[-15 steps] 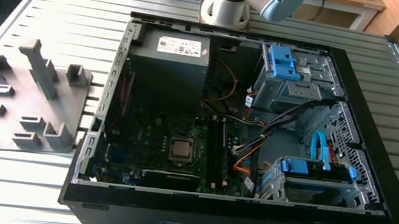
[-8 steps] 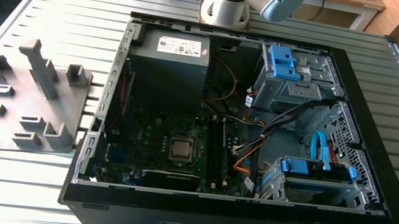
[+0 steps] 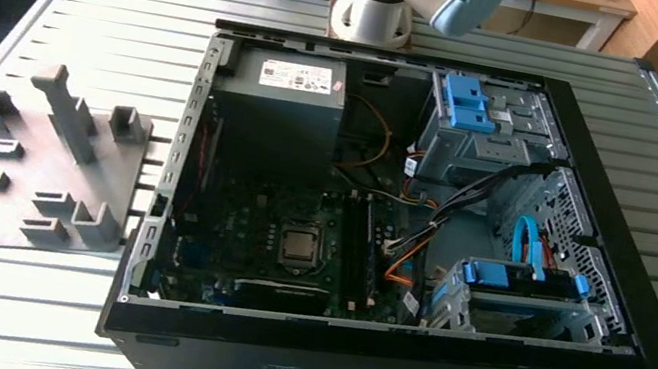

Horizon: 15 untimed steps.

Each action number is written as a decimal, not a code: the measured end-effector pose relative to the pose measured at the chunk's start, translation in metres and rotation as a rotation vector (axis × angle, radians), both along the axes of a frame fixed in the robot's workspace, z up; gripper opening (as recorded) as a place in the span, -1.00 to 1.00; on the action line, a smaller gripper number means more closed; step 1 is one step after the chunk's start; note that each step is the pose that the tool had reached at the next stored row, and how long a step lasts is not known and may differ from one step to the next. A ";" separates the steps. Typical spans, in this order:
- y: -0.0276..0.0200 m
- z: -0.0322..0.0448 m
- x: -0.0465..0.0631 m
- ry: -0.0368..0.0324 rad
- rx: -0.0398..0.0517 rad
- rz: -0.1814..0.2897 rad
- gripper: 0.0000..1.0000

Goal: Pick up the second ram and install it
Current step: 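Pick up the second ram and move it above second insertion slot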

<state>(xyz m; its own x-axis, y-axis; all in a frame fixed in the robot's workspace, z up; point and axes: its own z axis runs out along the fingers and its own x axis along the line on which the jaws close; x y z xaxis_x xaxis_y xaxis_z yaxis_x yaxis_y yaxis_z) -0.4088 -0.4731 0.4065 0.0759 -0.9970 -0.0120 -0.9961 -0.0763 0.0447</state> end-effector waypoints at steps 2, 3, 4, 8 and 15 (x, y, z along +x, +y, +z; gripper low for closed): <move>0.0000 -0.0001 0.007 0.0000 0.0000 0.000 -0.73; 0.0000 -0.0002 0.011 0.0000 0.0000 0.000 -0.73; 0.0000 -0.0003 0.014 -0.0001 0.0000 0.000 -0.73; 0.0000 -0.0005 0.028 0.0000 0.0000 0.000 -0.73; 0.0000 -0.0008 0.054 0.0000 0.0000 0.000 -0.73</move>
